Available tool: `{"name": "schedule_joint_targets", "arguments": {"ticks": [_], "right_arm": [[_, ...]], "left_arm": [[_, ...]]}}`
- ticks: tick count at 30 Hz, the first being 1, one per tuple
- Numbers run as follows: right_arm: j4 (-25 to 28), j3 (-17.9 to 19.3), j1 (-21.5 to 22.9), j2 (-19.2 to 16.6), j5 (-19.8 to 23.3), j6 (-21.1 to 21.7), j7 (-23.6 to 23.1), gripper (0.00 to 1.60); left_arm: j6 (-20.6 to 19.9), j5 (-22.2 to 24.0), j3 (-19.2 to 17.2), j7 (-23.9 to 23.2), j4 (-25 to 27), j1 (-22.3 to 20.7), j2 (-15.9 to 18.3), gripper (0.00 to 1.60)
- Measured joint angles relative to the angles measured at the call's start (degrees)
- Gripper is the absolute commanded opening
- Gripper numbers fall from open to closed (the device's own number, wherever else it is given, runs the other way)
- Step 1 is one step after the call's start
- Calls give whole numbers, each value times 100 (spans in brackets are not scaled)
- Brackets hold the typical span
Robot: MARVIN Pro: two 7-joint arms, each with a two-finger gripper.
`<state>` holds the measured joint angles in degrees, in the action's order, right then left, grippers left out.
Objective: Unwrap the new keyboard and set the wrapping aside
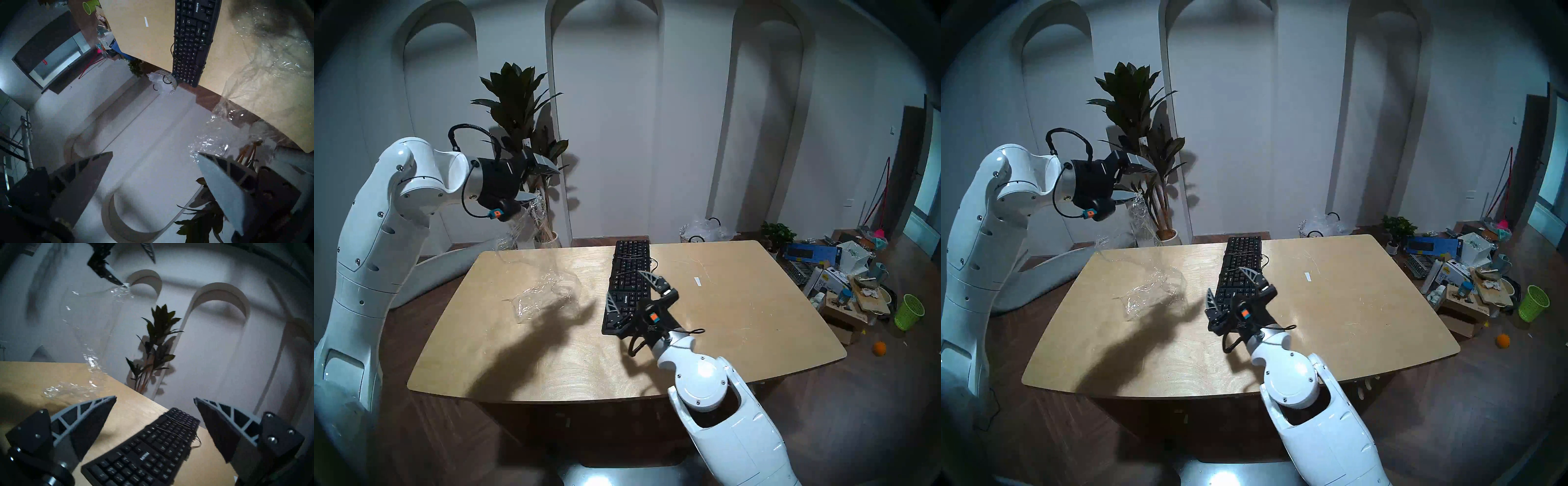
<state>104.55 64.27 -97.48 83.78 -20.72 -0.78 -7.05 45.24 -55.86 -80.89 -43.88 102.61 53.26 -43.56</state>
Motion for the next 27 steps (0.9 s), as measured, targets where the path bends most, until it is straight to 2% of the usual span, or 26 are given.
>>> {"name": "schedule_joint_targets", "arguments": {"ticks": [6, 12, 27], "right_arm": [[-301, -486, 351, 0, -108, 10, -146, 160], [-642, -741, 713, 92, -204, 44, -248, 160], [-1428, -970, 1588, 512, -409, 371, -333, 160]], "left_arm": [[19, 25, -76, -1, -21, 6, 70, 160], [-15, 30, -119, -11, -173, 13, 125, 160], [-126, -54, -138, -41, -635, 53, 212, 160]]}}
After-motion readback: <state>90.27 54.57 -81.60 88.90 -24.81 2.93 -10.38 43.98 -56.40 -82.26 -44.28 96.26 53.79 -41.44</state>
